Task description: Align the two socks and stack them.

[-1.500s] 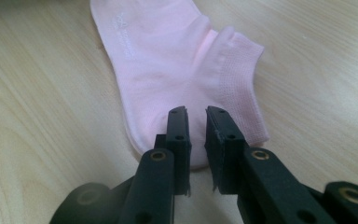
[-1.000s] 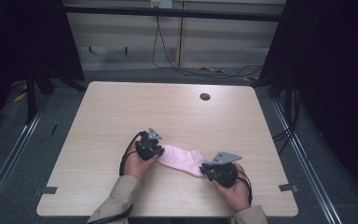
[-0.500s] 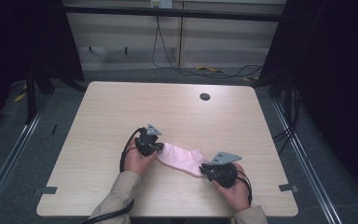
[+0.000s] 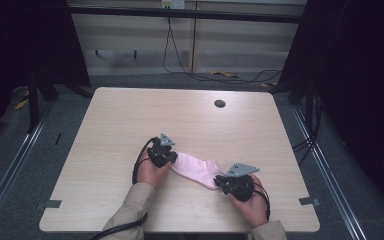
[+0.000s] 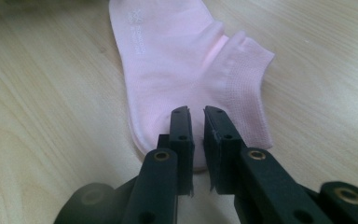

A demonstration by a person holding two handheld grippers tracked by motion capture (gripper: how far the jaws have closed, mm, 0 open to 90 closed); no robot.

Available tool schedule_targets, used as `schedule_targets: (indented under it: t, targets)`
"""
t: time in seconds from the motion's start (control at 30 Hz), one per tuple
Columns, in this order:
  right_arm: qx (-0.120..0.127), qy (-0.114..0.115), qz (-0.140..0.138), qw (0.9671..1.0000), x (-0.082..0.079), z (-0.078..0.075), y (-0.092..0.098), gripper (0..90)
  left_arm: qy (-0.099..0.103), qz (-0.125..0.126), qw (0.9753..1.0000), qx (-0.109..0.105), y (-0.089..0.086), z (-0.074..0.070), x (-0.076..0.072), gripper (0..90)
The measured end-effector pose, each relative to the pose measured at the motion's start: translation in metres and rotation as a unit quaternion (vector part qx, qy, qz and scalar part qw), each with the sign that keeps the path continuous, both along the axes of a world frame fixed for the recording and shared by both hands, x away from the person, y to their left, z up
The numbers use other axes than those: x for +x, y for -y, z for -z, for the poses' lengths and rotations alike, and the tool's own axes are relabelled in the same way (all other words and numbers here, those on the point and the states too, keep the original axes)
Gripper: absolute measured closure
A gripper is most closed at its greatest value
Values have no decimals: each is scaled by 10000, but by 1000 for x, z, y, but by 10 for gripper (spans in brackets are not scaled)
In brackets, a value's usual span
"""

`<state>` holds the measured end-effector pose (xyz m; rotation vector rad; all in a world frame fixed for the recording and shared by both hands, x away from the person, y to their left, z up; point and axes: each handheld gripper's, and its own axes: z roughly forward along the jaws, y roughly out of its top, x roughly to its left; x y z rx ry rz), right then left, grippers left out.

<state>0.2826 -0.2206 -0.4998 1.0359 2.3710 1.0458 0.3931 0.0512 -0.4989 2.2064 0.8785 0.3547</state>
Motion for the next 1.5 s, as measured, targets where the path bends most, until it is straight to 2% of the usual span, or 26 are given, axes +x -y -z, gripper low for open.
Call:
schedule_targets:
  t: [0.03,0.13,0.23,0.3,0.43,0.5,0.63,0.7,0.8,0.87,0.9,0.93,1.0,1.27,1.37,1.5]
  targets:
    - [-5,0,9,10000,0,0,0,816,-35,-8,10000,-27,-1,-1,0,735]
    - [-63,54,20,10000,-2,0,-1,805,-56,-62,9998,-198,-5,-5,-3,719]
    - [-71,78,50,9999,-2,-1,-1,795,-97,-146,9996,-214,-11,-10,-5,699]
    - [-78,106,101,9999,-3,-3,-1,798,-128,-223,9991,-322,-14,-11,-7,699]
    - [129,239,150,9995,-4,-10,2,843,-164,-227,9990,-334,-18,-12,-10,690]
    - [186,216,170,9995,-5,-12,0,897,-196,-246,9989,-340,-19,-13,-11,690]
    - [171,174,25,9997,-6,-13,-7,900,-285,-298,9985,-363,-21,-10,-11,684]
    - [155,78,-25,9998,-5,-10,-11,900,-350,-340,9977,-462,-19,-8,-10,683]
    - [88,-47,-47,9999,-4,-5,-13,900,-400,-359,9976,-434,-17,-4,-8,679]
    - [81,-50,-53,9999,-3,-4,-12,900,-433,-348,9976,-425,-16,-2,-6,672]
    - [75,-60,-61,9999,-3,-4,-12,900,-466,-385,9970,-484,-15,-1,-6,670]
    - [61,-71,-65,9999,-3,-4,-12,900,-456,-347,9976,-385,-15,0,-5,668]
    - [36,-69,-72,9999,-3,-3,-13,900,-519,-401,9968,-458,-12,2,-5,660]
    - [32,-80,-82,9999,-2,-3,-13,900,-476,-356,9974,-403,-10,2,-5,644]
    - [25,-90,-79,9999,-2,-3,-13,900,-463,-344,9979,-297,-10,1,-6,644]
    - [-1,-94,-70,9999,-3,-3,-14,900,-456,-361,9977,-338,-9,2,-5,644]
